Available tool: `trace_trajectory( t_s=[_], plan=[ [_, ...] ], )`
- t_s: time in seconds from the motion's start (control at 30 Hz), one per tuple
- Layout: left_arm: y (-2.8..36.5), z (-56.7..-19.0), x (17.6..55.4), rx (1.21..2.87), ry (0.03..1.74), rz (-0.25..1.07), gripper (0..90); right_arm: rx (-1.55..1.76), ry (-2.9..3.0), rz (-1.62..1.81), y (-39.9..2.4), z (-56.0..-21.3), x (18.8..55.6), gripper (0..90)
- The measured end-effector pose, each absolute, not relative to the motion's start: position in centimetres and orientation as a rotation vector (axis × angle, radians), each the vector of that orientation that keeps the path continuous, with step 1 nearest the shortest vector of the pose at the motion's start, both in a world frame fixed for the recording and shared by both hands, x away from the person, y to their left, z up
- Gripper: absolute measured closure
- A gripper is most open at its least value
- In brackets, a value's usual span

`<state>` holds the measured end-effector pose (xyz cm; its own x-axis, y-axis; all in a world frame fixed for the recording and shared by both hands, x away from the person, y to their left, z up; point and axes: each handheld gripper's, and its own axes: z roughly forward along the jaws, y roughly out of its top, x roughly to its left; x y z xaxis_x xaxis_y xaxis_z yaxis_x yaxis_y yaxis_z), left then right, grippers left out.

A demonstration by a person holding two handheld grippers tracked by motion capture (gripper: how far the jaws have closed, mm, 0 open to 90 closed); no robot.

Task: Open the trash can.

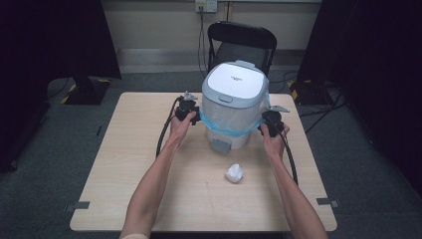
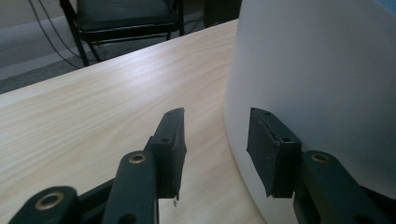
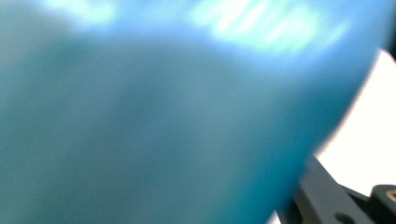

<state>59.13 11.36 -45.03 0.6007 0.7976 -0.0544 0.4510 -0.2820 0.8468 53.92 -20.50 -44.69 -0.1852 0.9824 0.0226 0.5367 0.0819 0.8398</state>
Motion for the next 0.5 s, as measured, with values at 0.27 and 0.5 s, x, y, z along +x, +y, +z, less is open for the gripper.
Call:
trace_trajectory(
  t_s=[0.27, 0.5],
  plan=[
    [14.4, -45.7, 56.2, 1.825, 1.079, 0.509, 58.6, 1.439, 1.886, 1.066, -18.1, -44.9, 53.3, 67.4],
    [15.8, -45.4, 54.2, 1.829, 1.111, 0.555, 67.9, 1.400, 1.942, 1.105, -16.0, -45.0, 52.8, 73.0]
  ],
)
